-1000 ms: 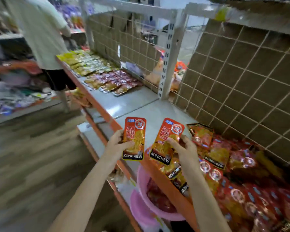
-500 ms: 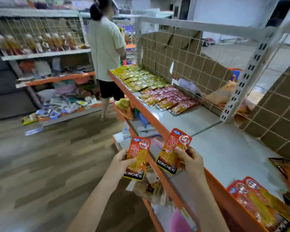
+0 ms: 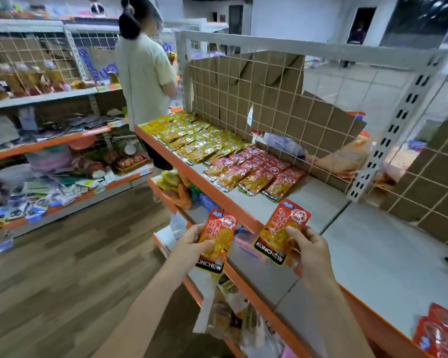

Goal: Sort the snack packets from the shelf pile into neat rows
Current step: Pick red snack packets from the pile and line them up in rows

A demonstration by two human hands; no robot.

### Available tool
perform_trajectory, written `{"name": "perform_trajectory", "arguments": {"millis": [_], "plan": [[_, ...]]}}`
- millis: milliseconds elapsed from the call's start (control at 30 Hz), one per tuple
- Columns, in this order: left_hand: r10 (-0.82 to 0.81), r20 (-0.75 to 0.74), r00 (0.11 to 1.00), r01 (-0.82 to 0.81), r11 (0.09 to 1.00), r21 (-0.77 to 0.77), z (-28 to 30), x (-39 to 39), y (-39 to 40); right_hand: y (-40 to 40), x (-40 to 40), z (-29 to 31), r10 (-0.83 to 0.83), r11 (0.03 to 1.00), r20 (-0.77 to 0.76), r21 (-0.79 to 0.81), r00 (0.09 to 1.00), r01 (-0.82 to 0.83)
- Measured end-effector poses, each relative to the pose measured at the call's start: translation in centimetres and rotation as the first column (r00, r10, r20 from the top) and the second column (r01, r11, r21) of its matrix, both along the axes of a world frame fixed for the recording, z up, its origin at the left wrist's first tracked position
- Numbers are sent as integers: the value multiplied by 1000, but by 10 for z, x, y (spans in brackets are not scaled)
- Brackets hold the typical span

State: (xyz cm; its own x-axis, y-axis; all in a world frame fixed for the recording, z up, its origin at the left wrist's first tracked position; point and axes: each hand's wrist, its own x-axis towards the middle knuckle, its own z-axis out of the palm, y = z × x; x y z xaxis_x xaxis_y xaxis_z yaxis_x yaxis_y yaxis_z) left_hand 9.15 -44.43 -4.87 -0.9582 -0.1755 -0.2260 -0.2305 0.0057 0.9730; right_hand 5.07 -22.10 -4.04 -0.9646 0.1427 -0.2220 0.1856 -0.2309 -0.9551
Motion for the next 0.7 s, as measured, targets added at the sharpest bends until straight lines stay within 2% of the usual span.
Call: {"name": "perform_trajectory", "arguments": {"millis": [67, 167, 400, 533, 600, 700], "plan": [[-52, -17, 999, 51, 998, -49, 1, -31, -1, 1, -26, -1, -50, 998, -15, -37, 999, 50], [-114, -34, 993, 110, 989, -101, 3, -78, -4, 2, -66, -6, -83, 996, -47, 18, 995, 84], [-296, -81, 952, 267, 930, -254, 9, -192, 1, -6, -146, -25, -96, 985, -7, 142, 995, 96], [-413, -88, 906, 345, 844, -410, -5, -230, 10, -9, -166, -32, -97, 962, 1, 258, 995, 93], [-457, -110, 883, 341, 782, -521, -14, -240, 12, -10, -169, -36, -96, 938, 23, 337, 995, 83], [-509, -141, 849, 330, 720, -610, -27, -246, 9, -14, -173, -43, -125, 877, 61, 473, 990, 82]]}}
